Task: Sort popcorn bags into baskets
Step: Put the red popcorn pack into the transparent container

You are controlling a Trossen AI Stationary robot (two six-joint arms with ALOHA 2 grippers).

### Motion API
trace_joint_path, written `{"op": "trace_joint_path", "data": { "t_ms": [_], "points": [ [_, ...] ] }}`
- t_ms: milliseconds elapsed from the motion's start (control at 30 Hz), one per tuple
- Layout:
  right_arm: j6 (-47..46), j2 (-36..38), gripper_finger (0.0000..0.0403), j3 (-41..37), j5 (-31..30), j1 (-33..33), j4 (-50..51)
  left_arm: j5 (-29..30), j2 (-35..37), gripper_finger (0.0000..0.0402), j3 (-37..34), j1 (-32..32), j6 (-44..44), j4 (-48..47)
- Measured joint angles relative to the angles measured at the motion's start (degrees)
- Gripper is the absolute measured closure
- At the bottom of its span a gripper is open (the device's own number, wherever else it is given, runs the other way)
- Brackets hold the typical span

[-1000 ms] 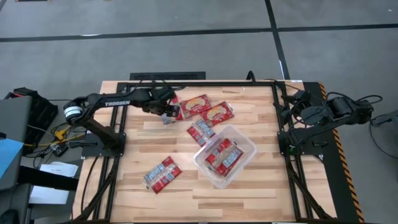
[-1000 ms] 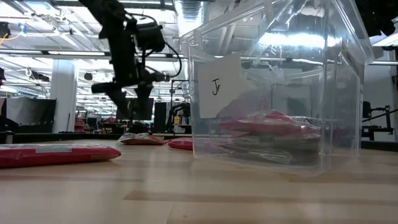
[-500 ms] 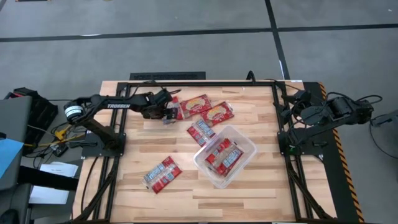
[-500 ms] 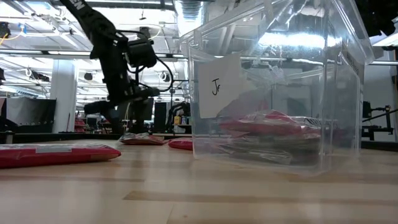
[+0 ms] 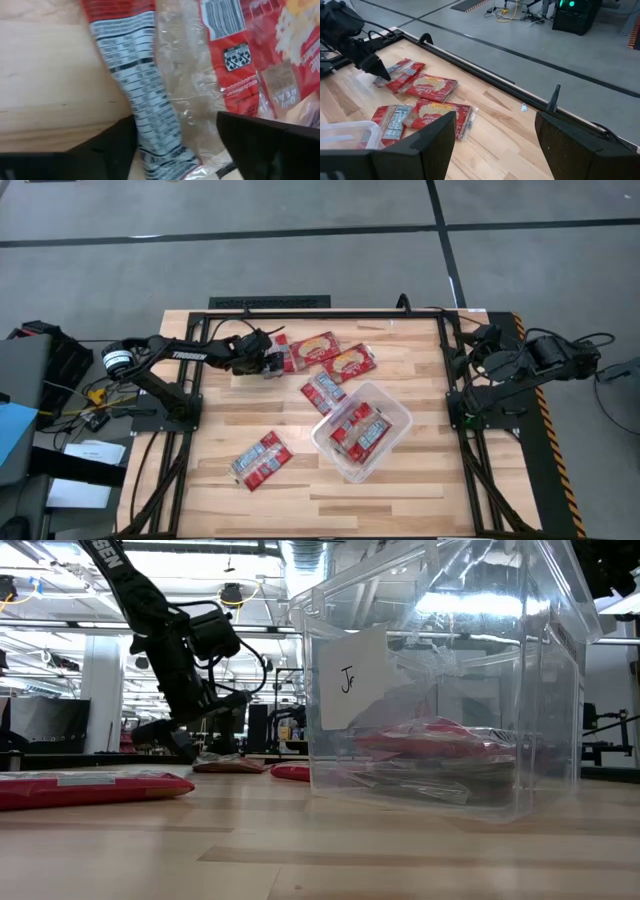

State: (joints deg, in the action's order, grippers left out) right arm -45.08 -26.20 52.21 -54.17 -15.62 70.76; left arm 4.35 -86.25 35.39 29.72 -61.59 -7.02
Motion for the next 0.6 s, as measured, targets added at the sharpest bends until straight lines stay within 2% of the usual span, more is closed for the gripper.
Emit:
{"op": "trace_joint_path", "data": {
  "t_ms": [100, 333, 433, 600],
  "points": [
    [0.0, 0.0, 0.0107, 0.0, -0.2, 0.0, 0.0, 0.8, 0.1, 0.0206, -2.0, 0.1, -1.1, 2.2],
    [0.0, 0.0, 0.0107, 0.0, -1.5, 0.0, 0.0, 1.5, 0.0, 0.0373, -5.3, 0.1, -2.5, 6.0],
    [-0.1, 0.0, 0.0107, 0.0, -1.5, 0.0, 0.0, 1.1, 0.0, 0.0390, -5.2, 0.2, -2.7, 5.9],
    [-0.4, 0.0, 0.0107, 0.0, -1.5, 0.0, 0.0, -3.6, 1.2, 0.0398, -3.4, -0.5, -2.0, 4.6]
  ]
}}
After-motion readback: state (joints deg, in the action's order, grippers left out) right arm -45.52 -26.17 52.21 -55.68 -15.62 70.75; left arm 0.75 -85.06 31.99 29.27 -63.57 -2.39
